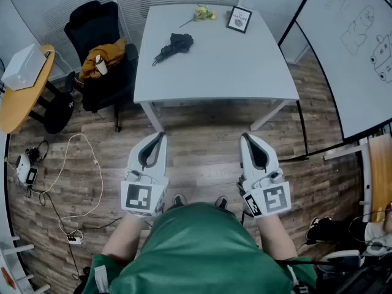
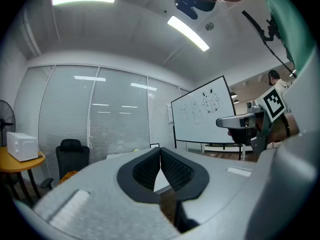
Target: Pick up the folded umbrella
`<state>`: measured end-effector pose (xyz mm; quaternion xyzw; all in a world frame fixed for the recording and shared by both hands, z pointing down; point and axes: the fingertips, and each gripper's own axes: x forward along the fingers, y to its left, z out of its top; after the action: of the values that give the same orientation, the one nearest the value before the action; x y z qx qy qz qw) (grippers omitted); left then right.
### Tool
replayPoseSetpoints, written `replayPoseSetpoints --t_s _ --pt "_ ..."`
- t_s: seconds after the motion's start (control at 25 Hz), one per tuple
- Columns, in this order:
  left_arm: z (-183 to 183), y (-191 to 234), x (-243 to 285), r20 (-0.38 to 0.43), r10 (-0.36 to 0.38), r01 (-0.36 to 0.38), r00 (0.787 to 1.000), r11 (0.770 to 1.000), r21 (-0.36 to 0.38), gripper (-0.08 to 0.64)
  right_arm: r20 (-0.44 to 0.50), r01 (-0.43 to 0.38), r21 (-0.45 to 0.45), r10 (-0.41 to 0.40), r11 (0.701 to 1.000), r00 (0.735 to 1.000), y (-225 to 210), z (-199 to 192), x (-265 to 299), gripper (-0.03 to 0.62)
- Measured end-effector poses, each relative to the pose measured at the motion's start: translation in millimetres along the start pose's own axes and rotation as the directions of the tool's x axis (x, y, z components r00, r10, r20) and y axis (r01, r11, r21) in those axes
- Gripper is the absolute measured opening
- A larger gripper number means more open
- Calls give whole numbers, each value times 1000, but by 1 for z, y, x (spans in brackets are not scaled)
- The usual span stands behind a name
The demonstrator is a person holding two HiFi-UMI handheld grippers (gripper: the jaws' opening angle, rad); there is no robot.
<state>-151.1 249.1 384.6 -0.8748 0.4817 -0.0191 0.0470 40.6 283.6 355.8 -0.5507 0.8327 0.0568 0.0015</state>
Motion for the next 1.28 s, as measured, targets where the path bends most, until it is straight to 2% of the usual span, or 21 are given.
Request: replayPoseSetpoints --t_s 0.24,0.4,0.72,0.84,1.08,1.28 --pt "-5 13 -14 -1 -6 6 1000 1000 -2 11 -31 9 4 -9 1000 999 19 -4 4 3" --pt "1 18 -21 31 -15 13 999 997 72 11 -67 31 21 -30 999 997 26 -12 7 3" --pt "-27 37 -22 -6 -20 20 1000 1000 -24 11 -106 44 67 -37 997 994 40 -27 18 3" --pt "-33 42 -11 -29 -9 7 1000 999 -47 11 -116 33 84 -23 996 993 33 -34 29 3" --pt "-43 49 36 -82 39 -39 996 999 -2 11 -84 -33 152 47 988 995 -9 -49 74 3" --pt "-36 58 85 -94 91 -91 991 996 3 11 -24 -127 101 130 987 991 -41 -43 115 3"
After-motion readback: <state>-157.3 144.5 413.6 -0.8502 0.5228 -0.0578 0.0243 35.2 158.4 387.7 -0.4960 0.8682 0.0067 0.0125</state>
